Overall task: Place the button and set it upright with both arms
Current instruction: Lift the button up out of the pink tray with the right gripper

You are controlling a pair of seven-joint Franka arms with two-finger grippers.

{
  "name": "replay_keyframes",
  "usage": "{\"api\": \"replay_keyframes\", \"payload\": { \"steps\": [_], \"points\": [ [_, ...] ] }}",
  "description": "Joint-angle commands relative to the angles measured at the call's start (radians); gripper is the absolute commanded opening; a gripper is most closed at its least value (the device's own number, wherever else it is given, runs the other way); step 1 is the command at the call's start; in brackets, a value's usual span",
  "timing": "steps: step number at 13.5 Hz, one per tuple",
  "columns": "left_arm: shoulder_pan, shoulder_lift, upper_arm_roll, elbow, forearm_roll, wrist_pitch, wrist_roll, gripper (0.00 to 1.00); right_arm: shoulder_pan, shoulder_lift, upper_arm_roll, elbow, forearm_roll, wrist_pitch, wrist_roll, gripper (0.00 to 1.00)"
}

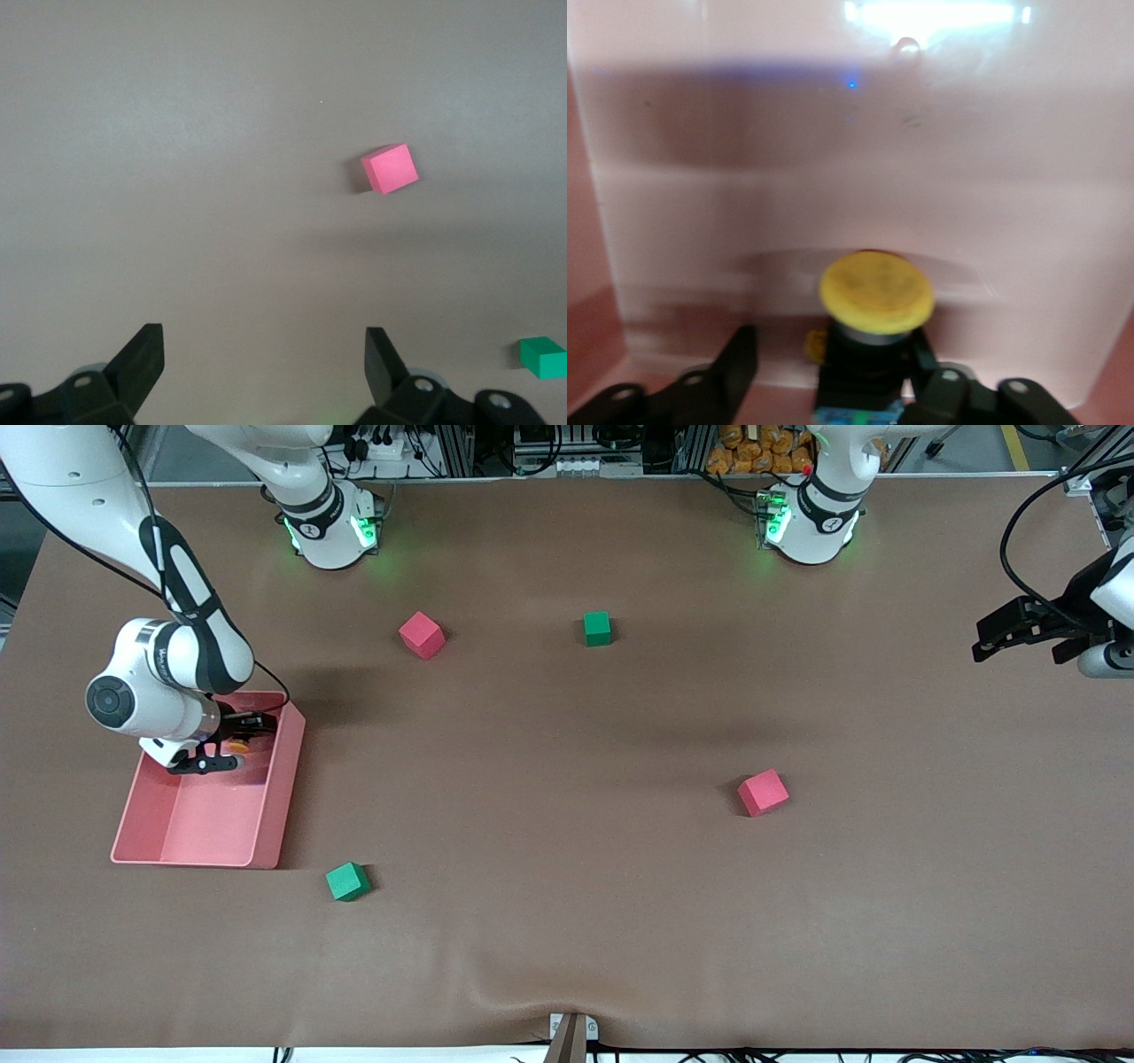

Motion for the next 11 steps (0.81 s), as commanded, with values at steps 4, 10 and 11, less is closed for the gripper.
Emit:
{"api": "replay_keyframes", "payload": {
  "steps": [4,10,11],
  "points": [
    [0.001,0.002,-0.006,0.012,0.015,0.002,0.019,1.00,0.008,0.011,0.000,0.017,-0.003,-0.014,0.012,0.00],
    [0.004,0.003,-0.006,0.014,0.012,0.003,0.017,1.00,0.012,-0.059,0.001,0.109,-0.003,-0.086,0.000,0.00],
    [0.004,0.005,-0.006,0.014,0.012,0.009,0.017,1.00,0.020,-0.067,0.001,0.158,-0.003,-0.138,-0.016,0.00]
  ]
}}
